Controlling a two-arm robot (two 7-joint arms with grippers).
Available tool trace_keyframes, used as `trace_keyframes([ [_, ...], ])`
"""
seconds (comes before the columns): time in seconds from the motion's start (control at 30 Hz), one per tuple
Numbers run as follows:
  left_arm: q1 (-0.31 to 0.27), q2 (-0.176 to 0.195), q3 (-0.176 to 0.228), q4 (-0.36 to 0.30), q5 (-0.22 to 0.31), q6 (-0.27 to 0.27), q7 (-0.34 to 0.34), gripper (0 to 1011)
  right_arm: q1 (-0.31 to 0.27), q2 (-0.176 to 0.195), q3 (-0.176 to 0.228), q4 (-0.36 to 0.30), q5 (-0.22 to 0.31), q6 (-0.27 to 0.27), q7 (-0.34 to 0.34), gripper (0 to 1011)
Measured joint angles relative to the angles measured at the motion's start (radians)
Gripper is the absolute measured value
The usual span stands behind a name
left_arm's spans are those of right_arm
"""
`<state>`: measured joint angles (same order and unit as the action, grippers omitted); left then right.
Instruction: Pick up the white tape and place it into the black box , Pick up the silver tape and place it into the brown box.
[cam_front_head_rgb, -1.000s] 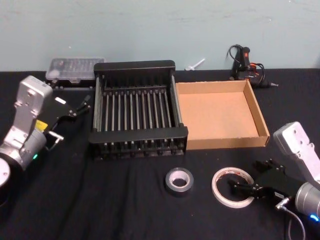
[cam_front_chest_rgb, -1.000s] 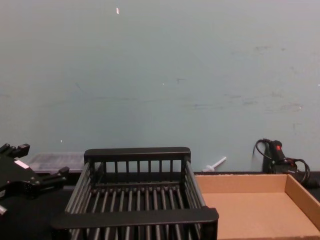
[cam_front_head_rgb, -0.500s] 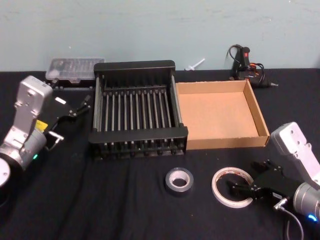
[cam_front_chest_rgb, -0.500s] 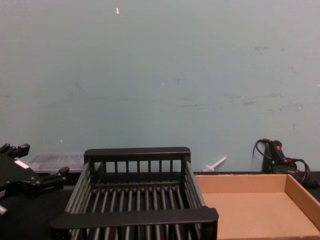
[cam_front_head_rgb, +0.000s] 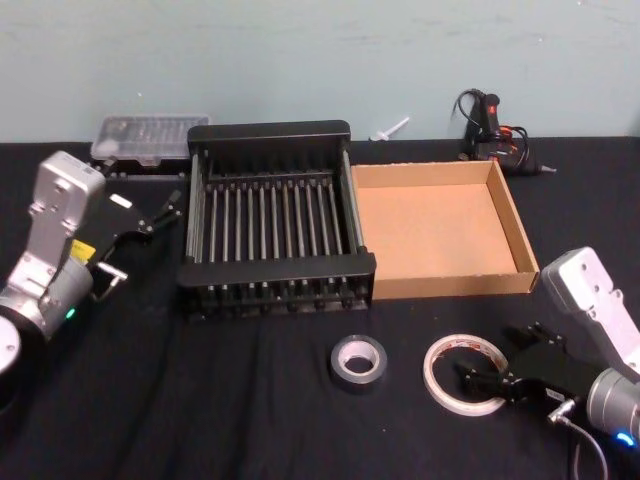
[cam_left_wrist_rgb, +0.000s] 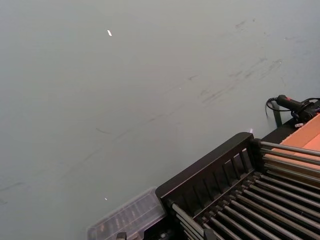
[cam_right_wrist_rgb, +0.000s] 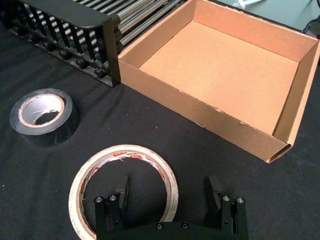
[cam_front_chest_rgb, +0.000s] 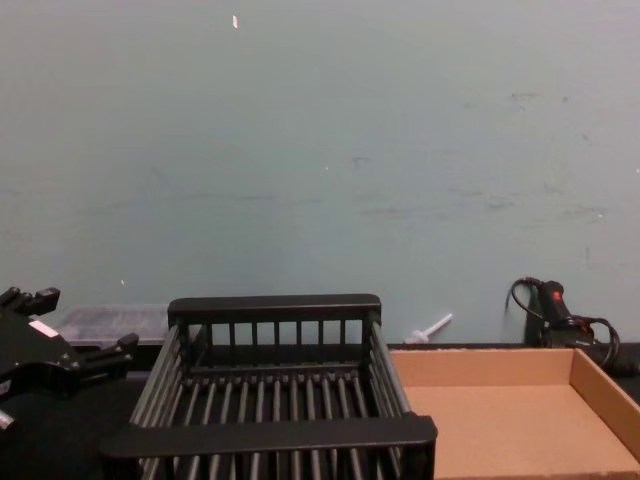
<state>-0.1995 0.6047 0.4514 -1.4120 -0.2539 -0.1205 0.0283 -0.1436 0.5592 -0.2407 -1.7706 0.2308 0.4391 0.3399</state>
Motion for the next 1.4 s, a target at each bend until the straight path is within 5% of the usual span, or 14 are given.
trace_keyframes([
  [0.7,0.0,0.0,0.0,0.0,0.0,0.0,0.0,1001,0.0,0.0,0.0,0.0,-0.001,-0.001,0.001,960],
  [1.4,0.0,0.0,0.0,0.0,0.0,0.0,0.0,1001,0.0,0.001,-0.001,-0.001,0.001,-0.002,0.0,327],
])
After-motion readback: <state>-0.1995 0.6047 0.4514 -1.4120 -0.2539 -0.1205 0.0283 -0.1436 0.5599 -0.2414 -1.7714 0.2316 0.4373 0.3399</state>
